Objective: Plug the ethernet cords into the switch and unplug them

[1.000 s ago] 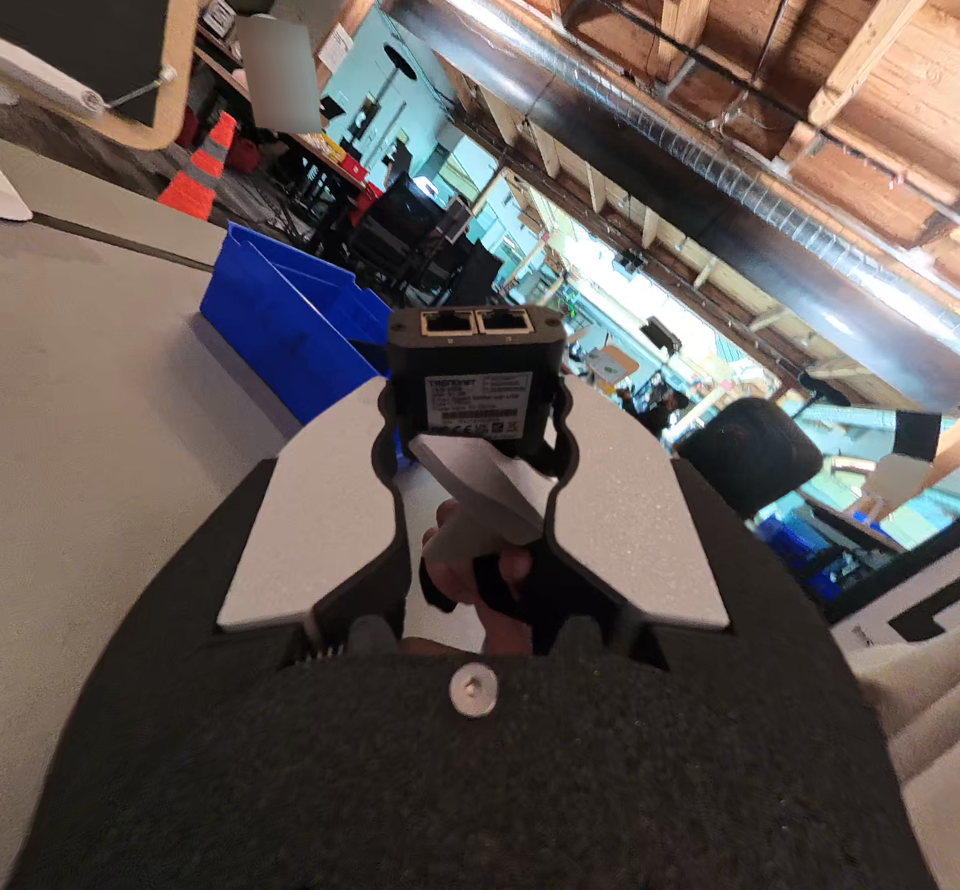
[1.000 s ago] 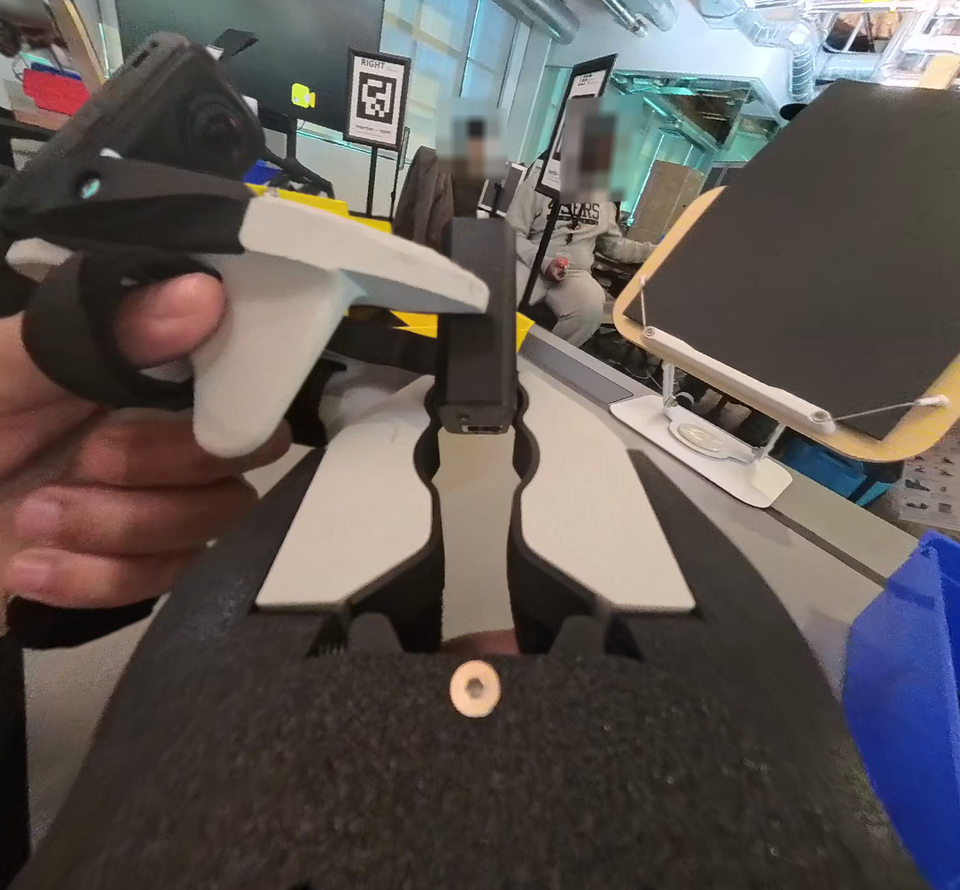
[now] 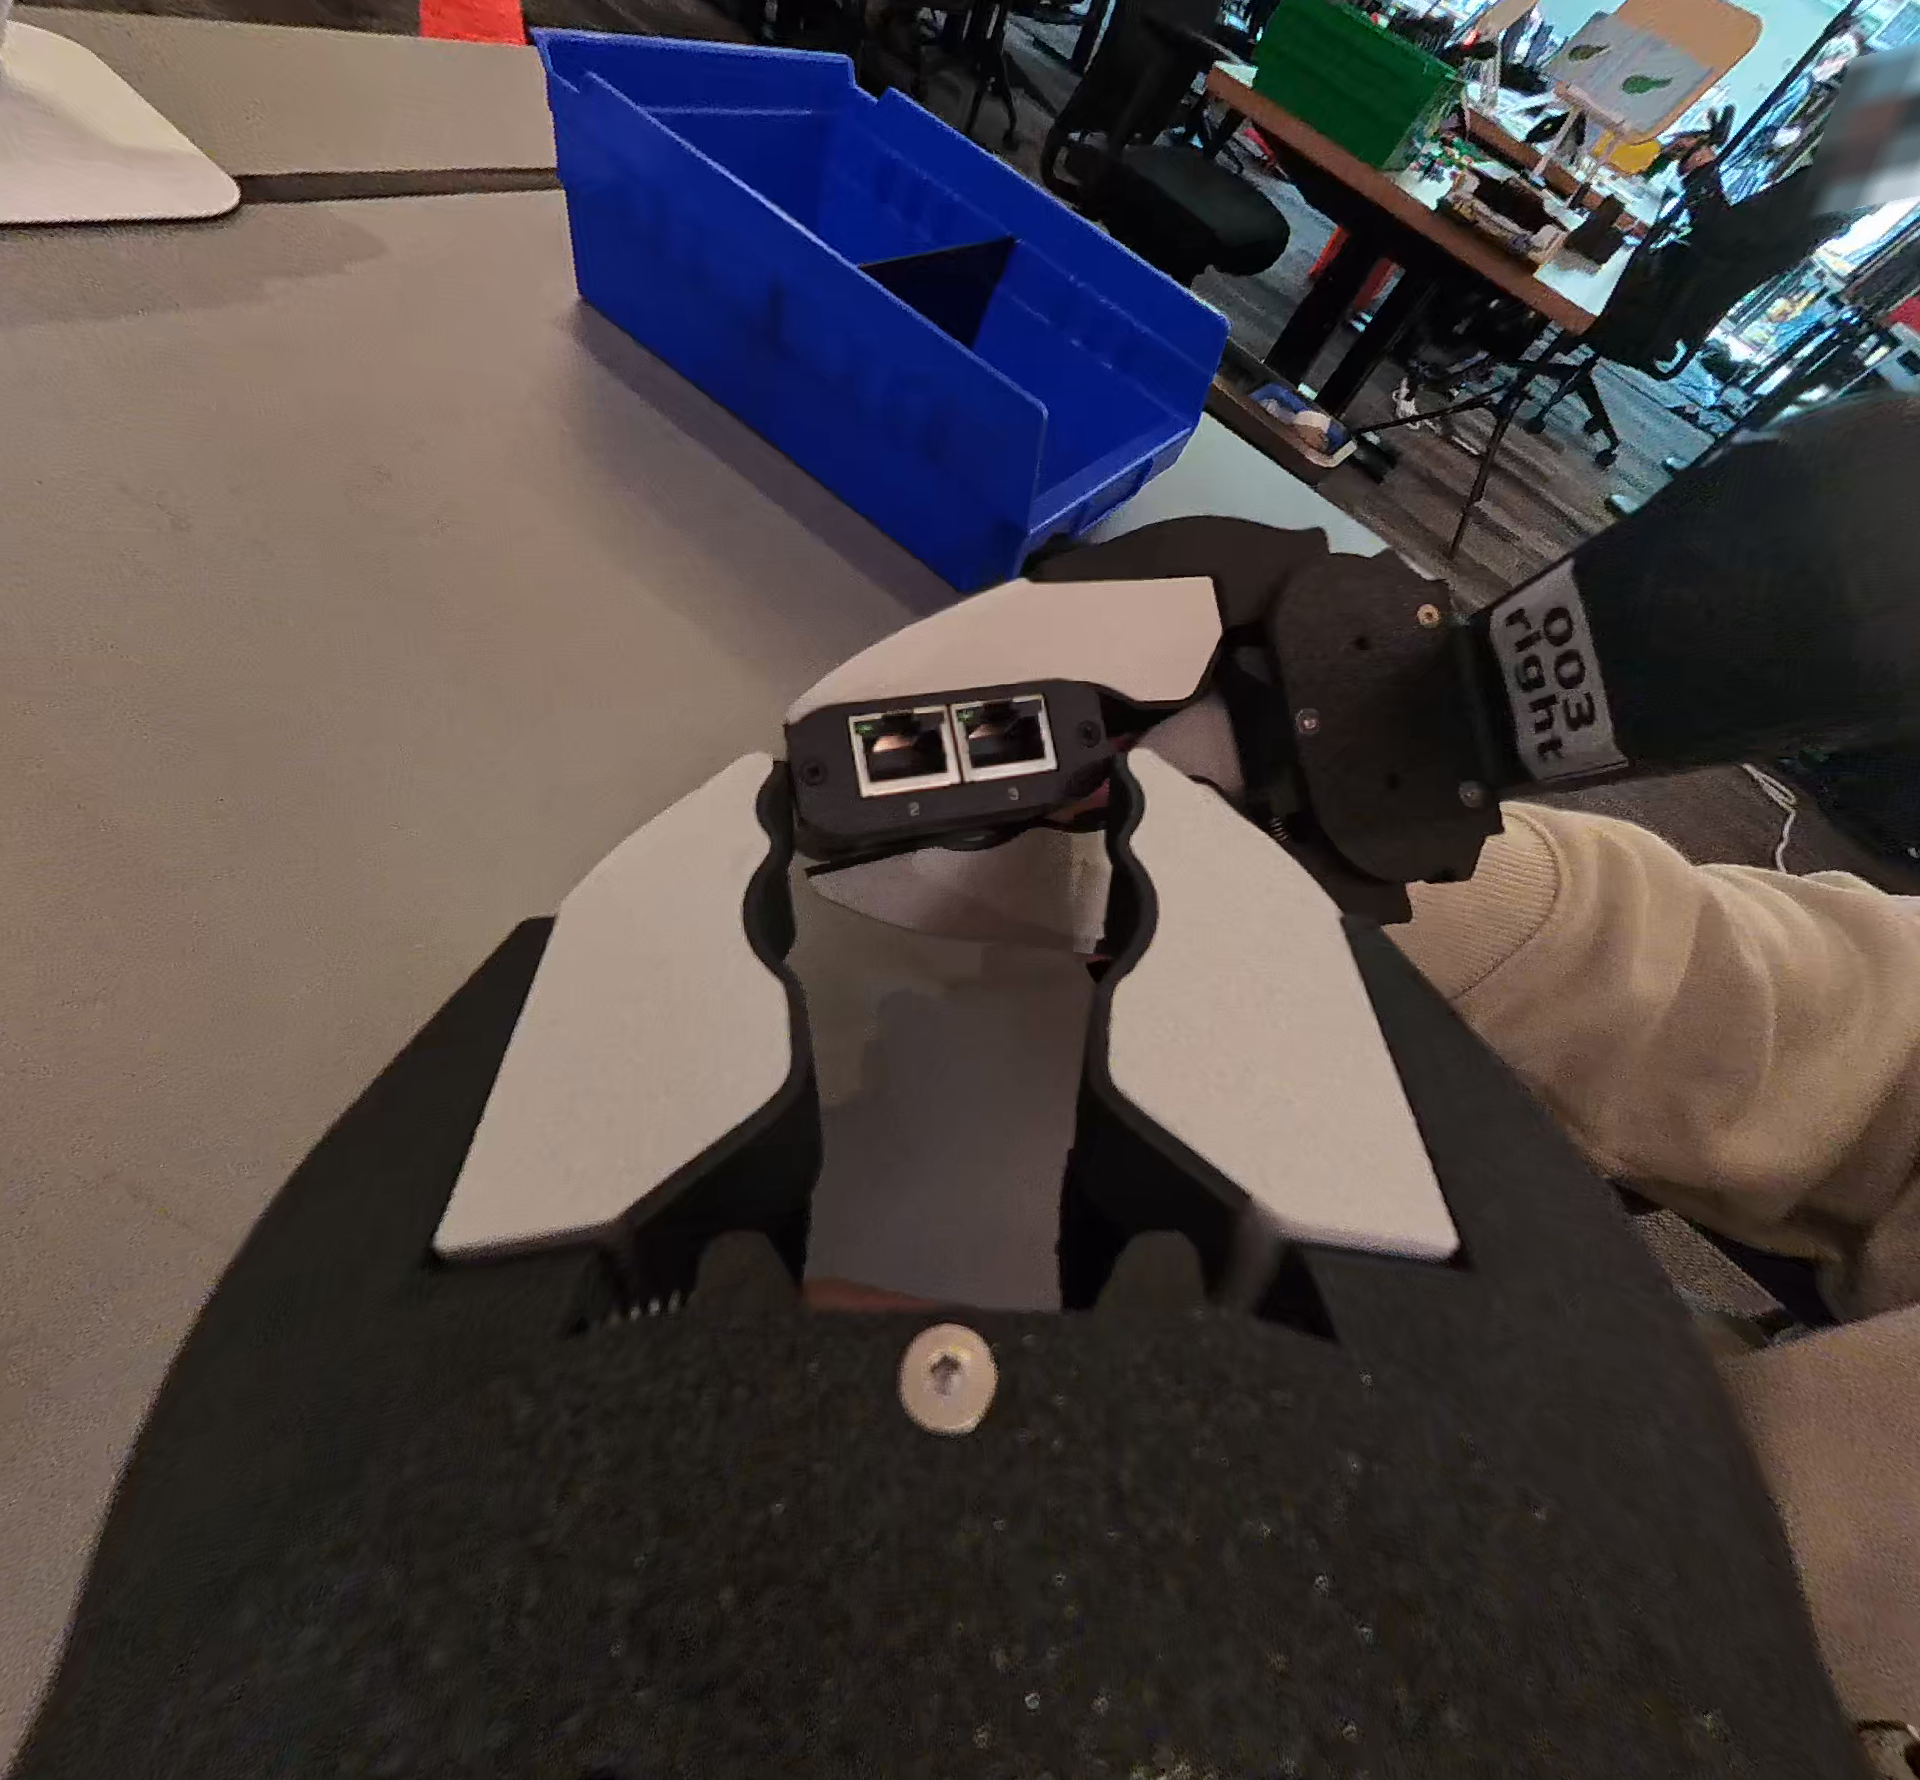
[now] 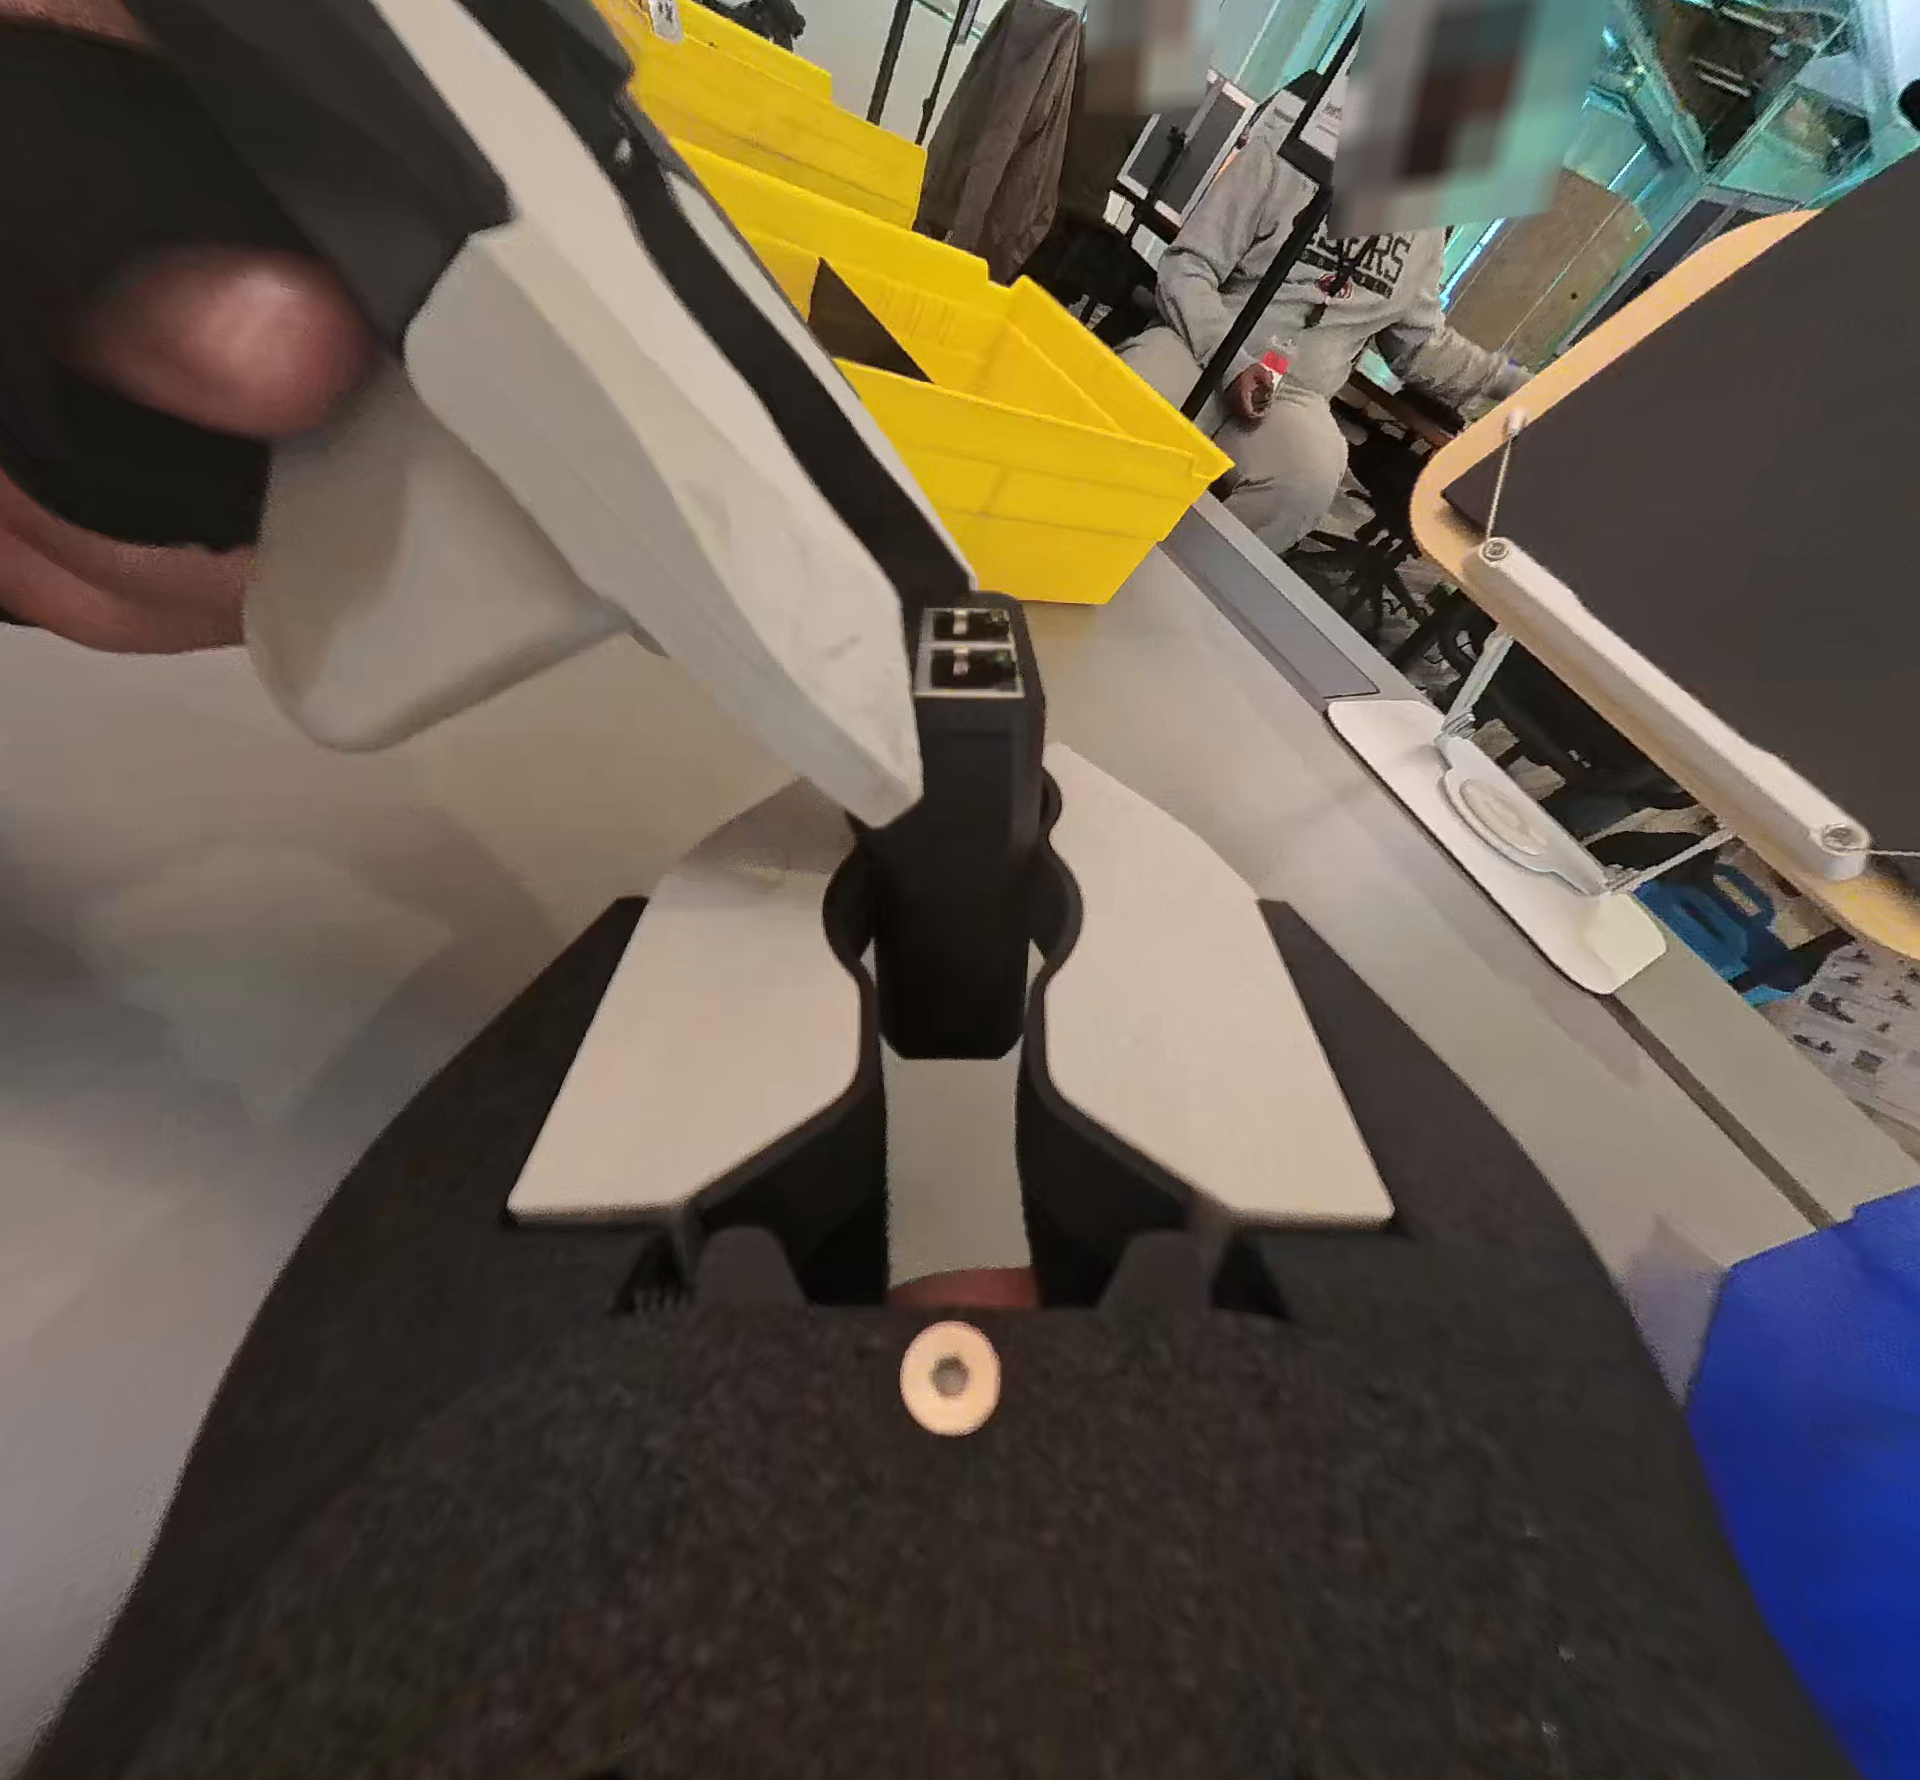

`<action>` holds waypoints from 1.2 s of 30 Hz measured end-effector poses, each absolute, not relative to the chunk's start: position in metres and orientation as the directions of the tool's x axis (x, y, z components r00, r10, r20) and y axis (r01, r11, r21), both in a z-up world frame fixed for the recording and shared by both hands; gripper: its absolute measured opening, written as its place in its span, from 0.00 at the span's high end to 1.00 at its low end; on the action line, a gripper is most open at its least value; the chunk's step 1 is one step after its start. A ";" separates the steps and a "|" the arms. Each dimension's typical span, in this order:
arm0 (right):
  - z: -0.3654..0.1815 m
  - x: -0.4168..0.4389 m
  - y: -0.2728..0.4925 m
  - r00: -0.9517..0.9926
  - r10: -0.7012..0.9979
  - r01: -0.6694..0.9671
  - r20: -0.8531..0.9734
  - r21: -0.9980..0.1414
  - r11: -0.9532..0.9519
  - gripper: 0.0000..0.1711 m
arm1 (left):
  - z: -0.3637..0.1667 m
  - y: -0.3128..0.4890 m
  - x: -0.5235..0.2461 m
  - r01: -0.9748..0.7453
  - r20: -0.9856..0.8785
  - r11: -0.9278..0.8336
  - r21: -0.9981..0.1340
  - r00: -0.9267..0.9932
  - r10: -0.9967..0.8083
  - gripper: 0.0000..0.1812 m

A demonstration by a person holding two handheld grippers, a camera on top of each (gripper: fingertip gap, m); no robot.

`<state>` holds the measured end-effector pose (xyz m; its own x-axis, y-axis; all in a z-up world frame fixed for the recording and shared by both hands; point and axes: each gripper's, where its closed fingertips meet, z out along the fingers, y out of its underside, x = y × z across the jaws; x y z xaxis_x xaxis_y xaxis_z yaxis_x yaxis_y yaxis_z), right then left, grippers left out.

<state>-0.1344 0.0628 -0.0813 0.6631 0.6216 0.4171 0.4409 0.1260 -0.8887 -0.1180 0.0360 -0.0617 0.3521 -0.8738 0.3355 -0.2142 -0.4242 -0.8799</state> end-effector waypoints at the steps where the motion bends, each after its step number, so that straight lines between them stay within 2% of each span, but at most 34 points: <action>1: -0.083 -0.135 0.064 0.656 0.613 0.465 0.441 -0.876 0.133 0.85 | -0.063 0.037 -0.119 -0.222 0.332 -0.424 -0.878 0.356 -0.874 0.68; 5: -0.086 -0.137 0.065 0.632 0.608 0.504 0.480 -0.851 0.148 0.85 | -0.068 0.038 -0.120 -0.213 0.368 -0.455 -0.865 0.347 -0.862 0.68; 14: -0.086 -0.140 0.053 0.611 0.695 0.409 0.380 -0.903 0.134 0.84 | -0.075 0.039 -0.124 -0.278 0.318 -0.411 -0.868 0.324 -0.891 0.68; 27: -0.092 -0.146 0.058 0.586 0.671 0.481 0.453 -0.862 0.162 0.86 | -0.088 0.040 -0.120 -0.223 0.379 -0.486 -0.845 0.391 -0.839 0.68; 31: -0.085 -0.149 0.063 0.507 0.665 0.505 0.549 -0.814 0.287 0.86 | -0.080 0.042 -0.129 -0.219 0.344 -0.450 -0.866 0.392 -0.853 0.69; 36: -0.080 -0.128 0.116 0.443 0.552 0.599 0.707 -0.691 0.405 0.86 | -0.067 0.029 -0.168 -0.173 0.347 -0.423 -0.889 0.349 -0.871 0.71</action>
